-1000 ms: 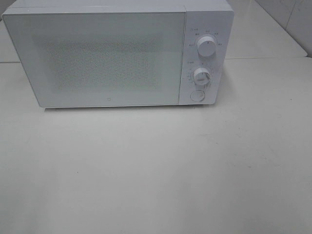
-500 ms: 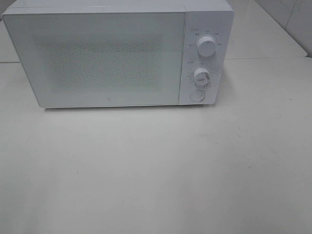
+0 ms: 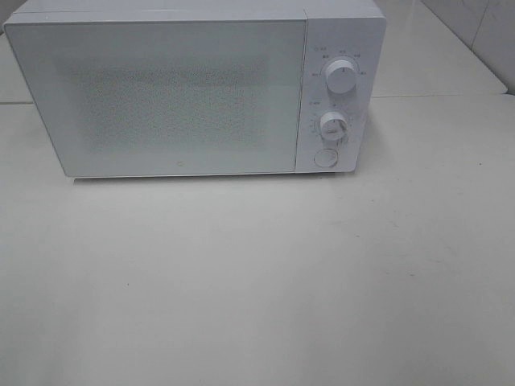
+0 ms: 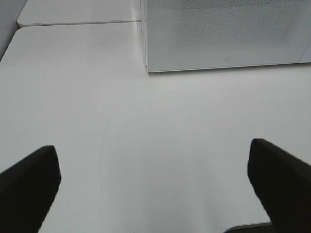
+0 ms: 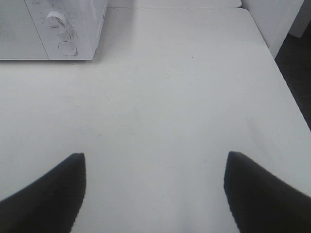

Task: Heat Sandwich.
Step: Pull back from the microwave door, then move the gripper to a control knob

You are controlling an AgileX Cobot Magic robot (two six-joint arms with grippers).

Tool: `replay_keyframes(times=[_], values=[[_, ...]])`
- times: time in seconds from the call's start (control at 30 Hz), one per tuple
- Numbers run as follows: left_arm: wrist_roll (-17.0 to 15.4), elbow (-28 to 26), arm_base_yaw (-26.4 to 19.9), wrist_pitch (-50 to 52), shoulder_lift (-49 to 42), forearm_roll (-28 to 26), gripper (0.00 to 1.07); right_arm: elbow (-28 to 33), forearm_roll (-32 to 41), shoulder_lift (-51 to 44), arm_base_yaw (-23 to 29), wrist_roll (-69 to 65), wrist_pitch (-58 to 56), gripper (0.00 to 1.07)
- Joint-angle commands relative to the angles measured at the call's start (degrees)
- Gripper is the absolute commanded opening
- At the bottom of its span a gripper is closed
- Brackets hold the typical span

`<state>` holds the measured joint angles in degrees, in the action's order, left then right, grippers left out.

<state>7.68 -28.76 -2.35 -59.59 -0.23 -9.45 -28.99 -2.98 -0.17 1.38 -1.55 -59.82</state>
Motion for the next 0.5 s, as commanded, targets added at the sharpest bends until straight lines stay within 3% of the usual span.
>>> replay_keyframes(times=[0.03, 0.5], values=[[-0.2, 0.3, 0.2, 0.2, -1.5, -0.6, 1.01, 0.1, 0.3, -1.5, -0.2, -0.4, 0.5, 0.76], [-0.2, 0.3, 0.2, 0.2, -1.5, -0.6, 1.01, 0.1, 0.3, -1.5, -0.2, -0.4, 0.5, 0.76]])
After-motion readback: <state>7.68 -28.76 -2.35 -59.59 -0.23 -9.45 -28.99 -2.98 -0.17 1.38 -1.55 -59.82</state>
